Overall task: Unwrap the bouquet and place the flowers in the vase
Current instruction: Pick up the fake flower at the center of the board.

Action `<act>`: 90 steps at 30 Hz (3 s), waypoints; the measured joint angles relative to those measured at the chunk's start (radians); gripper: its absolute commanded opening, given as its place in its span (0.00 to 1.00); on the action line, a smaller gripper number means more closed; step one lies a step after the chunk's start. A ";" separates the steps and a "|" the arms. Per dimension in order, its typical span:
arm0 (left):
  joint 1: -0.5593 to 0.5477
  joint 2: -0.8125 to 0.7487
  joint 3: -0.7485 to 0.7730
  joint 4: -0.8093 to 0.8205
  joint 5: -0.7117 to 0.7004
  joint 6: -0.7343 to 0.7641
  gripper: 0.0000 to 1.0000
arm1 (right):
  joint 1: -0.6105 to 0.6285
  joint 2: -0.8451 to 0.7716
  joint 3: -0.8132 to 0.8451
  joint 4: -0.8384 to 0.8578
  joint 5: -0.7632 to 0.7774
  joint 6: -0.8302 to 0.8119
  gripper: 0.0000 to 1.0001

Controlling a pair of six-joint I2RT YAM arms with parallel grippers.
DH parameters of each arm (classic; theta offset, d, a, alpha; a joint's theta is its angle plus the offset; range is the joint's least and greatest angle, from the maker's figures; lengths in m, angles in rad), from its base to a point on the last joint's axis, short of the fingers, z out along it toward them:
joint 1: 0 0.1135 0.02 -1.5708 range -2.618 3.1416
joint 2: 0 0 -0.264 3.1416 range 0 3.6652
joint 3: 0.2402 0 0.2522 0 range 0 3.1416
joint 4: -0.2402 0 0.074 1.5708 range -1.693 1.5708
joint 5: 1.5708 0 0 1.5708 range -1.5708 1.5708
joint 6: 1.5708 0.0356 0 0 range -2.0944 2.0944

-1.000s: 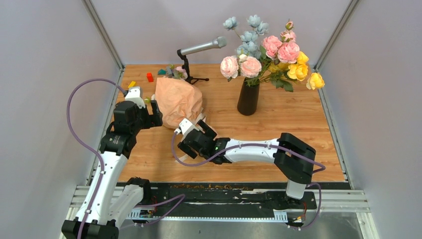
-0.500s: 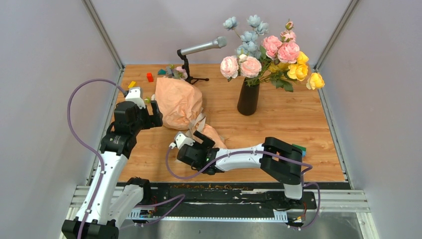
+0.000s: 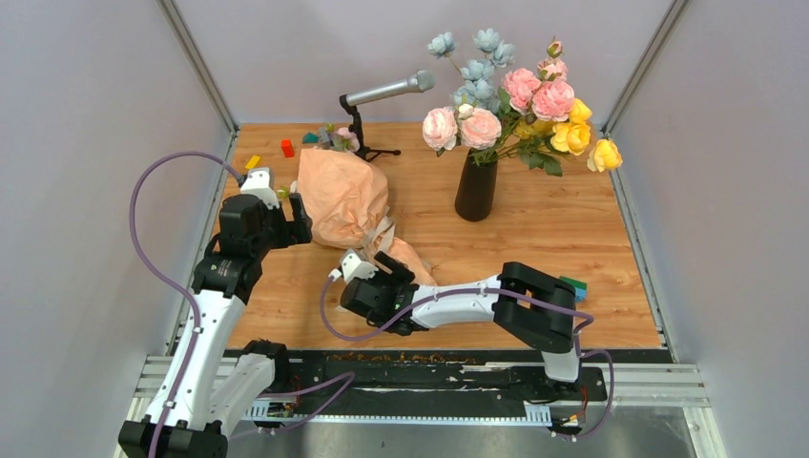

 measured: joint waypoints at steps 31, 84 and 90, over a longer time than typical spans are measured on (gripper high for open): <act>0.002 -0.003 -0.016 0.003 0.023 0.001 1.00 | -0.074 -0.416 -0.253 -0.169 -0.326 0.137 0.82; 0.087 0.089 -0.021 0.026 0.164 -0.008 1.00 | -0.280 0.096 0.216 -0.188 -0.554 -0.144 0.04; 0.087 0.088 -0.025 0.041 0.184 -0.008 1.00 | -0.281 0.053 0.157 -0.132 -0.554 -0.098 0.00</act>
